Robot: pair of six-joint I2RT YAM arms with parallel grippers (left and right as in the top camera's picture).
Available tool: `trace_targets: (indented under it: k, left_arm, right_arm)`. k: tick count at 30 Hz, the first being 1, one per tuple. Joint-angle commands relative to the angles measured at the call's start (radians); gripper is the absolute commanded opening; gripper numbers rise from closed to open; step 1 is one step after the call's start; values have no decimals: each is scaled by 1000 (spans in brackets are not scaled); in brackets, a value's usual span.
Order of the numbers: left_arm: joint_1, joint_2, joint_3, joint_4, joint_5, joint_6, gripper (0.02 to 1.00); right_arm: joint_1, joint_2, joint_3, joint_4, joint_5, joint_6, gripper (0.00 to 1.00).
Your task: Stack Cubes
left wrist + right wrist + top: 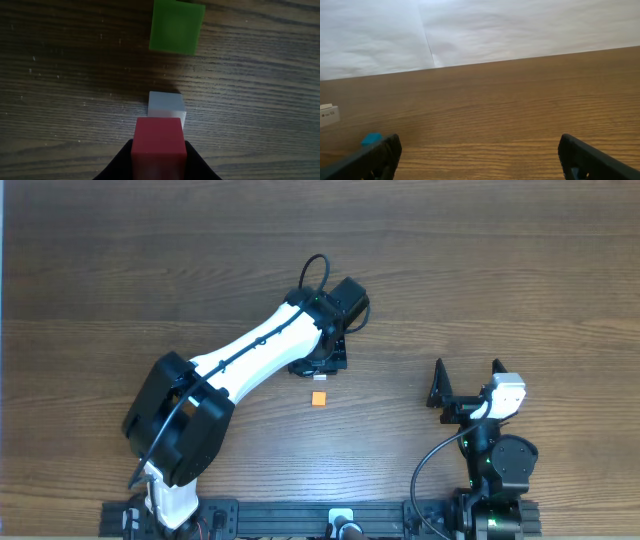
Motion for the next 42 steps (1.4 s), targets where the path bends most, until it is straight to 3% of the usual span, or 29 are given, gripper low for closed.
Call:
trace_targets:
  k: [1,20,22,25,26,27,28,32,42]
  left_arm:
    - [5,25,7,3,-12,15,42]
    - [5,50,7,23,-6,31,42]
    - [5,50,7,23,-6,31,71]
    - [5,50,7,22,-6,34,189]
    - [5,50,7,22,-6,34,255]
    - [5,50,7,22,-6,34,382]
    - [5,50,7,22,-6,34,415]
    - [5,50,7,22,-4,34,476]
    - [5,50,7,30,8,42,481]
  right_arm:
    - [-6,-7,-5,-3,-8,2,991]
    - [-6,-7,-5,-3,-8,2,993]
    - [-6,-7,-5,-3,-8,2,991]
    - [-6,-7,-5,-3,-8,2,991]
    - [-6,-7,-5,-3,-8,2,993]
    - [-6,-7,-5,-3,-8,2,991]
    - [-6,-7,-5,-3,-8,2,993]
    - [-6,-7,-5,-3,-8,2,993]
    - [-6,-7,-5,-3,-8,3,993]
